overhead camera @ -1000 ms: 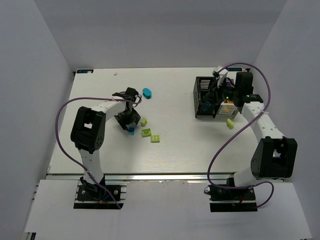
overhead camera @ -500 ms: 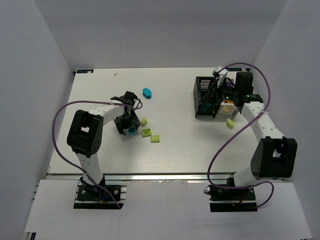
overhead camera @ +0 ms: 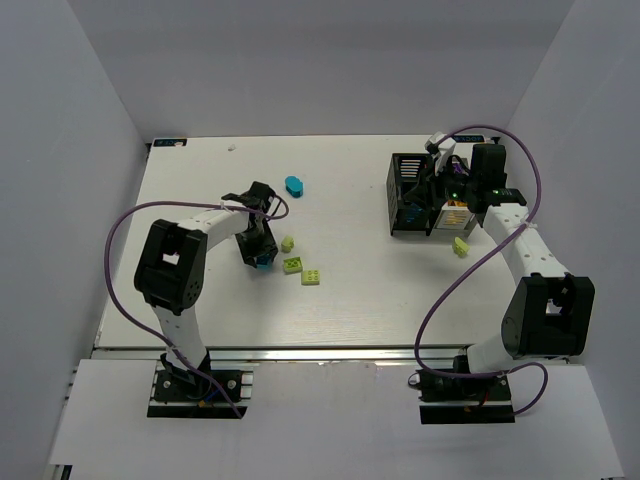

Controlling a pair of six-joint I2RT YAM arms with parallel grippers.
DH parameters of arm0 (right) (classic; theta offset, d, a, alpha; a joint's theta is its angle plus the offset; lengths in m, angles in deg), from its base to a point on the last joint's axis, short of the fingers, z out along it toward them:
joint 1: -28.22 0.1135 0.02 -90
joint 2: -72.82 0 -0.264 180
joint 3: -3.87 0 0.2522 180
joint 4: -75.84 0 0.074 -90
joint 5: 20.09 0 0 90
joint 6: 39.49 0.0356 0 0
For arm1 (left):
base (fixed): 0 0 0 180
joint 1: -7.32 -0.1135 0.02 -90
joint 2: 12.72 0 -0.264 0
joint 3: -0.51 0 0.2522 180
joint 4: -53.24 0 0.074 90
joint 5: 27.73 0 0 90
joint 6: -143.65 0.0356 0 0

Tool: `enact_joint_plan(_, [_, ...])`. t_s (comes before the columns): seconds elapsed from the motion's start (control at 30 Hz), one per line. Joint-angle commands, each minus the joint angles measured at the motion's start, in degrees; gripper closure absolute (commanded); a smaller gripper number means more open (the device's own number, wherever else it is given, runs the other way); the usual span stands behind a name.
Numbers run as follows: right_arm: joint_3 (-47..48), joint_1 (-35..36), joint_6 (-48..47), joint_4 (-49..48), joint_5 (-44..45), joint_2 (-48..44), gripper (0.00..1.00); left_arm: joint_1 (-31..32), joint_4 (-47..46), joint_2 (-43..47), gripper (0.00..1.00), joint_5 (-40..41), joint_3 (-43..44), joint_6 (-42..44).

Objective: Sort the legos into containers by color

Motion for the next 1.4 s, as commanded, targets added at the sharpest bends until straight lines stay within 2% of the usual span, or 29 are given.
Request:
enact_joint_plan(0.0, [0.3, -0.2, 0.3, 0.3, -1.4, -1.0, 0.57, 0.5, -2.3, 0.2, 0.51, -2.3, 0.8, 0.1])
enact_joint_plan(0.03, [0.2, -0.2, 0.2, 0.4, -1.3, -1.1, 0.57, 0.5, -2.3, 0.7, 0.61, -2.5, 0.7, 0.1])
enact_joint_plan(0.07, [0.3, -0.2, 0.1, 0.4, -1.4, -1.1, 0.57, 0.5, -2.3, 1.1, 0.65, -2.7, 0.7, 0.0])
enact_joint_plan(0.2, [0.3, -0.2, -0.6, 1.3, -3.2, -1.2, 0.54, 1.0, -2.5, 4.5, 0.74, -4.3, 0.8, 0.1])
enact_joint_plan(0.23, [0.6, -0.2, -1.2, 3.0, -4.5, -1.0, 0.46, 1.1, -2.9, 6.5, 0.75, -5.0, 0.9, 0.1])
enact_joint_plan(0.33, [2.3, 0.5, -3.9, 7.6, -9.7, 0.3, 0.31, 1.7, -5.9, 10.6, 0.77, -9.7, 0.9, -0.9])
enact_joint_plan(0.37, [3.0, 0.9, -4.6, 11.5, -10.2, 1.5, 0.20, 1.9, -6.8, 11.5, 0.77, -10.9, 1.0, -2.4])
enact_joint_plan(0.43, [3.4, 3.3, -3.3, 13.5, -11.1, 2.5, 0.11, 2.2, -10.8, 13.9, 0.77, -14.7, 0.8, -6.6])
enact_joint_plan(0.47, [2.9, 4.1, -1.7, 13.6, -11.6, 2.5, 0.11, 2.6, -12.6, 14.6, 0.78, -15.9, 0.3, -8.3])
enact_joint_plan(0.53, [-0.8, 7.0, 7.5, 10.2, -13.6, 1.3, 0.11, 2.9, -18.5, 15.9, 0.79, -18.8, -0.5, -12.4])
enact_joint_plan(0.6, [-4.2, 10.4, 15.4, 0.8, -11.9, -0.4, 0.11, 4.1, -25.2, 16.7, 0.79, -20.3, -1.7, -18.9])
enact_joint_plan(0.63, [-7.4, 11.7, 23.9, -3.0, -10.7, -2.5, 0.11, 4.4, -27.0, 16.7, 0.79, -21.3, -2.0, -23.3])
enact_joint_plan(0.73, [-10.8, 16.5, 32.8, -15.3, -5.0, -6.1, 0.11, 5.8, -34.4, 16.4, 0.79, -22.4, -3.1, -31.3])
enact_joint_plan(0.87, [-9.1, 22.0, 34.8, -18.3, 2.0, -5.9, 0.11, 7.2, -41.4, 15.3, 0.79, -23.4, -3.0, -38.3])
enact_joint_plan(1.03, [-7.5, 23.0, 34.6, -18.9, 8.5, -6.6, 0.22, 8.6, -43.2, 11.3, 0.80, -23.5, 1.8, -40.9])
enact_joint_plan(1.13, [-5.8, 21.6, 25.1, -16.3, 13.3, -10.0, 0.25, 9.8, -42.9, 7.5, 0.80, -24.0, 7.0, -39.7])
enact_joint_plan(1.17, [-5.2, 18.7, 19.8, -15.8, 13.3, -11.1, 0.28, 10.6, -43.3, 6.3, 0.80, -24.3, 8.5, -39.2])
enact_joint_plan(1.2, [-5.4, 16.8, 18.9, -15.7, 13.1, -12.2, 0.31, 11.1, -43.5, 5.0, 0.80, -25.0, 10.0, -38.5])
enact_joint_plan(1.3, [-7.9, 6.8, 20.1, -20.4, 12.1, -16.8, 0.62, 13.0, -47.1, -0.7, 0.81, -26.4, 16.5, -36.0])
enact_joint_plan(1.33, [-8.0, 5.2, 19.8, -20.7, 13.0, -18.4, 0.86, 13.5, -48.2, -2.3, 0.81, -27.8, 17.9, -35.1])
enact_joint_plan(1.37, [-8.0, 2.7, 19.2, -20.5, 13.8, -18.9, 0.96, 14.5, -50.2, -5.6, 0.82, -28.6, 21.3, -34.6])
